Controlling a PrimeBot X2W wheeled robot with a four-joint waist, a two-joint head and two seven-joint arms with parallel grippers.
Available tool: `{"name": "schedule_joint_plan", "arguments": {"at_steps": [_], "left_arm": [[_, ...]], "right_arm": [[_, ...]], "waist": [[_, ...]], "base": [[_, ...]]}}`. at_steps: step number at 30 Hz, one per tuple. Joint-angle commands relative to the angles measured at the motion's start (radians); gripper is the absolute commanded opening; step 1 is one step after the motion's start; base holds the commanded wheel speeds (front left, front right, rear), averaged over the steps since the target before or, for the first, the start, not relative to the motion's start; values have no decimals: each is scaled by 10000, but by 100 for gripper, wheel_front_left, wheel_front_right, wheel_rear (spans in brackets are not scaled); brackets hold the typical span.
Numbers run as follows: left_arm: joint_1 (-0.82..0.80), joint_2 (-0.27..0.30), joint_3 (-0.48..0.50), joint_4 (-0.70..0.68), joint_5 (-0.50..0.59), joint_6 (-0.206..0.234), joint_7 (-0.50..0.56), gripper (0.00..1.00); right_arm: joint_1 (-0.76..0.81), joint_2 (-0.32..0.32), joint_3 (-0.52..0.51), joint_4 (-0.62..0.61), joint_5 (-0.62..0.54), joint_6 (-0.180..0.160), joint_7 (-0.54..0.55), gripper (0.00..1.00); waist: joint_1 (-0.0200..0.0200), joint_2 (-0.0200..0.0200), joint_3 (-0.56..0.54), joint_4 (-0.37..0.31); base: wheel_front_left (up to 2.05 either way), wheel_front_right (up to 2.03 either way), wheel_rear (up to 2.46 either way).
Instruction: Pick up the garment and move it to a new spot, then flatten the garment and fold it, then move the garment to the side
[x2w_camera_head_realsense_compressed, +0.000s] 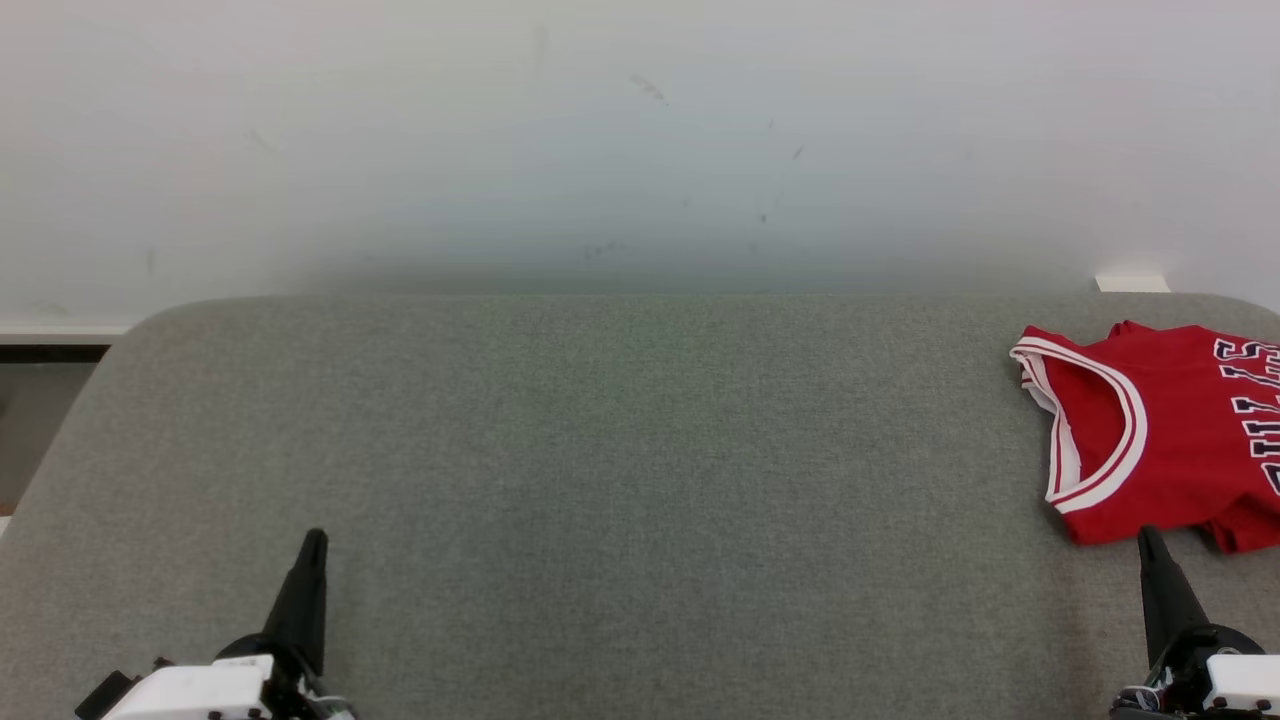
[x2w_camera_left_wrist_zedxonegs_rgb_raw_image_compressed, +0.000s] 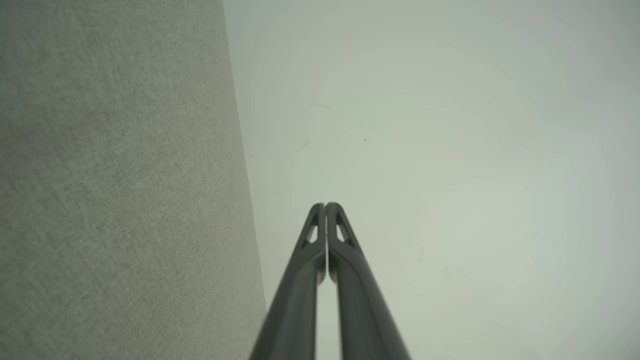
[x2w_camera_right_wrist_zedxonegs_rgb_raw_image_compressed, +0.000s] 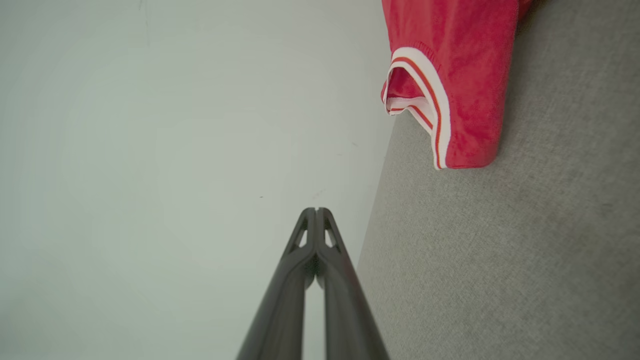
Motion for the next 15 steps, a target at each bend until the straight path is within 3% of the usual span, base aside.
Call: {"name": "schedule_joint_plan", "arguments": {"at_steps": [1, 15], "left_arm": [[-98, 92, 44, 7, -64, -36, 40, 0], [-96, 62, 72, 9, -29, -33, 64, 0]], "right_arm": [[-94, -81, -14, 8, 13, -21, 46, 0], [-93, -80, -14, 6, 13, -21, 46, 0]], "waist": [[-1, 0, -1, 0], [-1, 0, -1, 0]], "base": [[0, 0, 0], [0, 0, 0]]}}
